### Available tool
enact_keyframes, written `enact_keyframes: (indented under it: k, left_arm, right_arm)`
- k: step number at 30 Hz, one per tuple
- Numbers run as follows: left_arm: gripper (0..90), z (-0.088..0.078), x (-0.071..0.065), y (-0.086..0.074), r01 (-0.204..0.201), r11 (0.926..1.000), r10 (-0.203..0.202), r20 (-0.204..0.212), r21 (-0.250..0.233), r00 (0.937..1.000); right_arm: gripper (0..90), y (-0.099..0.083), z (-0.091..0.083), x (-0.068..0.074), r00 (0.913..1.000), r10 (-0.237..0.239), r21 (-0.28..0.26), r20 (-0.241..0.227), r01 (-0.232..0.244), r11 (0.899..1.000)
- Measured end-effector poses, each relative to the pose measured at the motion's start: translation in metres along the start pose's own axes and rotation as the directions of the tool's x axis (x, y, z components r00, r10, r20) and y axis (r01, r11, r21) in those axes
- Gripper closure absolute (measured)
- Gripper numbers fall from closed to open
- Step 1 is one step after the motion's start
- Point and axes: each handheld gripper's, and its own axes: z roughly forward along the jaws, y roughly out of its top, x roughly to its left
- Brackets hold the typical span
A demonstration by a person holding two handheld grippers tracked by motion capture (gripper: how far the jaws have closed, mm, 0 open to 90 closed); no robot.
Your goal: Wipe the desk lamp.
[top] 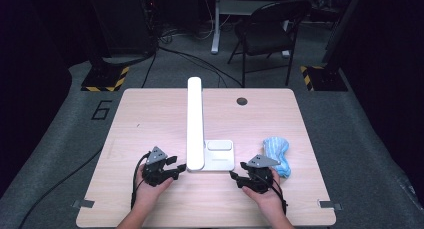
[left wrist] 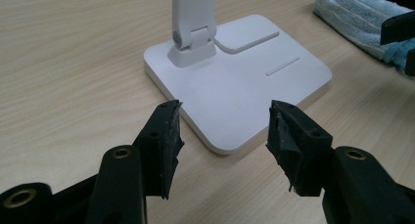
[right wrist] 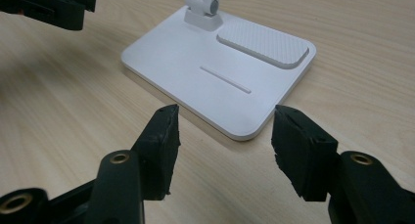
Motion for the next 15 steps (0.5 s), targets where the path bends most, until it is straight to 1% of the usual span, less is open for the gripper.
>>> enact_keyframes:
  k: [1,2,3,5,6,8,10,12,13,15]
  left_arm:
    - [46.1,-0.002,-0.001,0.002,-0.006,1.0000,0.006,0.001,-0.001,1.0000]
    - [46.1,-0.003,-0.002,0.003,-0.005,1.0000,0.005,0.004,-0.003,1.0000]
    - [46.1,-0.005,-0.004,0.005,0.005,1.0000,-0.005,0.011,-0.006,0.9999]
    - [46.1,-0.009,-0.006,0.007,-0.013,0.9999,0.013,0.020,-0.001,0.9997]
    - [45.9,-0.011,-0.006,0.007,-0.042,0.9991,0.042,0.018,0.010,0.9989]
    - [45.3,-0.016,-0.009,0.007,-0.044,0.9989,0.044,0.023,0.014,0.9988]
    - [45.1,-0.020,-0.012,0.005,-0.039,0.9991,0.039,0.027,0.016,0.9989]
    - [45.1,-0.023,-0.013,0.004,-0.046,0.9988,0.046,0.027,0.017,0.9986]
    - [45.1,-0.025,-0.014,0.004,-0.044,0.9989,0.044,0.028,0.013,0.9987]
    - [45.1,-0.027,-0.016,0.001,-0.035,0.9994,0.035,0.031,0.004,0.9989]
  right_arm:
    - [43.5,0.002,-0.003,0.000,1.0000,0.009,-0.003,-0.004,-0.009,1.000]
    - [43.5,0.004,-0.007,-0.001,1.0000,0.002,-0.004,-0.007,-0.002,1.000]
    - [43.3,0.005,-0.010,-0.001,0.9999,0.011,-0.009,-0.006,-0.011,1.000]
    - [43.2,0.005,-0.016,-0.001,0.9999,0.003,-0.012,-0.016,-0.004,1.000]
    - [43.2,0.004,-0.019,-0.001,0.9999,0.001,-0.009,-0.012,-0.001,1.000]
    - [43.1,0.001,-0.024,-0.002,0.9999,-0.008,-0.004,-0.010,0.008,1.000]
    - [43.0,-0.006,-0.029,-0.005,1.0000,-0.002,-0.009,-0.005,0.002,1.000]
    - [42.9,-0.009,-0.032,-0.008,0.9999,0.010,-0.011,0.002,-0.010,1.000]
    - [42.8,-0.012,-0.033,-0.009,0.9998,0.019,-0.011,-0.002,-0.019,1.000]
    - [42.4,-0.017,-0.035,-0.013,0.9985,0.053,-0.018,-0.012,-0.053,0.998]
